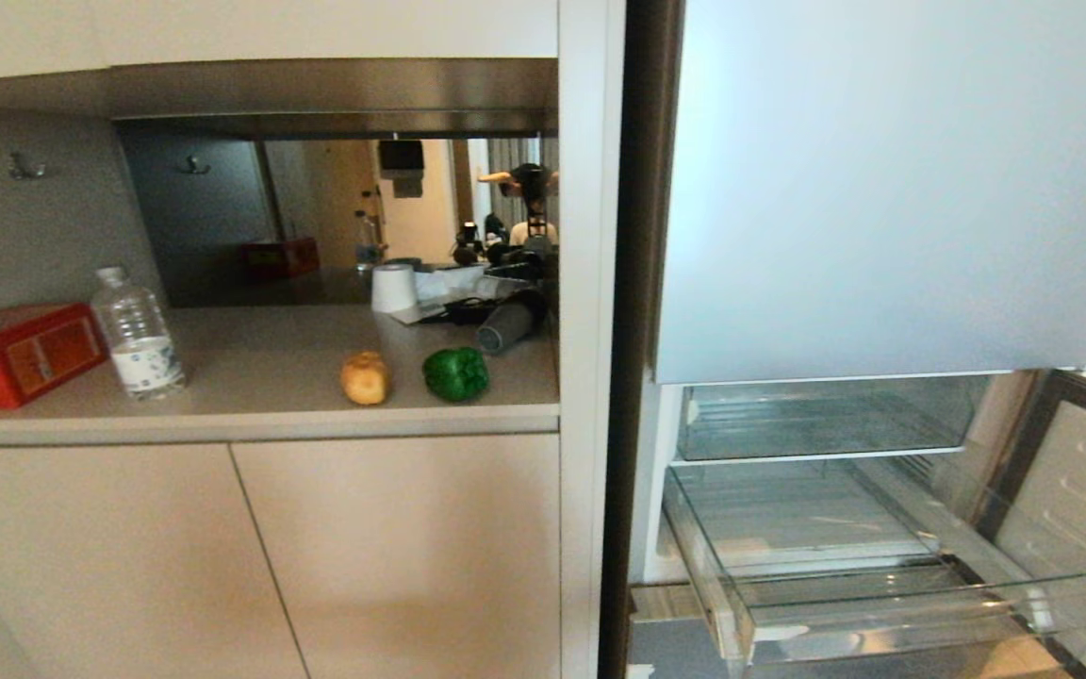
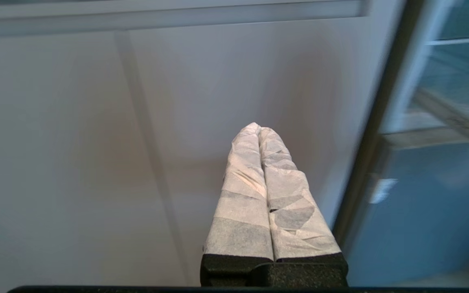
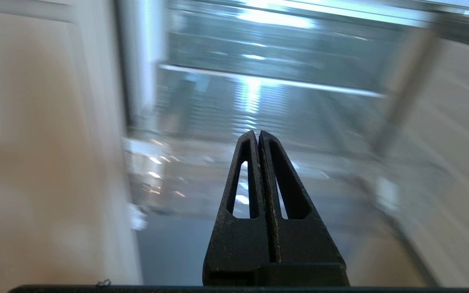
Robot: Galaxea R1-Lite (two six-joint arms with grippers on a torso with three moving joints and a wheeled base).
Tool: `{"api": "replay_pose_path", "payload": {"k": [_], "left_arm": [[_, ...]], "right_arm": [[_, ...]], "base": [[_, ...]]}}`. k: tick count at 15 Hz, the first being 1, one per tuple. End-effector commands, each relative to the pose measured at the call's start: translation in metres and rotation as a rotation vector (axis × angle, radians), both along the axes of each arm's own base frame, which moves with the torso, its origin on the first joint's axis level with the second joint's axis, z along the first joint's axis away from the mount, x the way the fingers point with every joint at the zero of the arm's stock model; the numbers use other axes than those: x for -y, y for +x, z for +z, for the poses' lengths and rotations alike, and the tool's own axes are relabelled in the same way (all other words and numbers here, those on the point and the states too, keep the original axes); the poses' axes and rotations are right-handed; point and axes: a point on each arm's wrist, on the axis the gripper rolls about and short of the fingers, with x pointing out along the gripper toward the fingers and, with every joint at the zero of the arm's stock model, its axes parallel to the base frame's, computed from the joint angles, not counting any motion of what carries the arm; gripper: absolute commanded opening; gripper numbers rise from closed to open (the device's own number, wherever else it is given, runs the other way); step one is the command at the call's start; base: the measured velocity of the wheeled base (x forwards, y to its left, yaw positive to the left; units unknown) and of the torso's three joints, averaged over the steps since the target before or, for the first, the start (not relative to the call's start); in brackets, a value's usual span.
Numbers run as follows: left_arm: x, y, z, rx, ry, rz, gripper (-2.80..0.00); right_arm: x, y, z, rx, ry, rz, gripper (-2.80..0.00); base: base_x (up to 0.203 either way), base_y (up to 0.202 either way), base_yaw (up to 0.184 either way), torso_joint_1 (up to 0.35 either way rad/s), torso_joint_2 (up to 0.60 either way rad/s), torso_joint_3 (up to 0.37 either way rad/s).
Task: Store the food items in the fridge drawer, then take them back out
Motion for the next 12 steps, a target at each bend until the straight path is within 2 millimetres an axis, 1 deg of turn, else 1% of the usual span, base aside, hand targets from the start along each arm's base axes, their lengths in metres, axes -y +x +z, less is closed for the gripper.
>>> {"api": "replay_pose_path", "payload": {"k": [1, 4, 6, 8, 10, 12], "left_arm": [[0.0, 0.0, 0.0, 0.0, 0.0, 0.0, -2.8], [0.0, 0.0, 0.0, 0.0, 0.0, 0.0, -2.8], [0.0, 0.0, 0.0, 0.001, 0.0, 0.0, -2.8], [0.0, 0.0, 0.0, 0.001, 0.0, 0.0, -2.8], [0.0, 0.0, 0.0, 0.001, 0.0, 0.0, -2.8], [0.0, 0.0, 0.0, 0.001, 0.0, 0.0, -2.8]], "right_arm": [[0.0, 0.0, 0.0, 0.0, -0.007, 0.002, -2.8], [0.0, 0.001, 0.001, -0.007, 0.0, 0.003, -2.8], [0.0, 0.008, 0.002, -0.104, -0.005, 0.0, -2.8], [0.0, 0.022, 0.005, -0.269, 0.006, -0.009, -2.8], [0.0, 0.041, 0.009, -0.422, 0.072, -0.031, -2.8], [0.0, 0.063, 0.012, -0.539, 0.141, -0.066, -2.8]], "base": [[0.0, 0.005, -0.175, 0.002, 0.0, 0.002], [0.0, 0.007, -0.134, 0.001, 0.0, 0.002], [0.0, 0.0, 0.0, 0.0, 0.0, 0.0], [0.0, 0.0, 0.0, 0.0, 0.0, 0.0], [0.0, 0.0, 0.0, 0.0, 0.0, 0.0], [0.0, 0.0, 0.0, 0.0, 0.0, 0.0]]}}
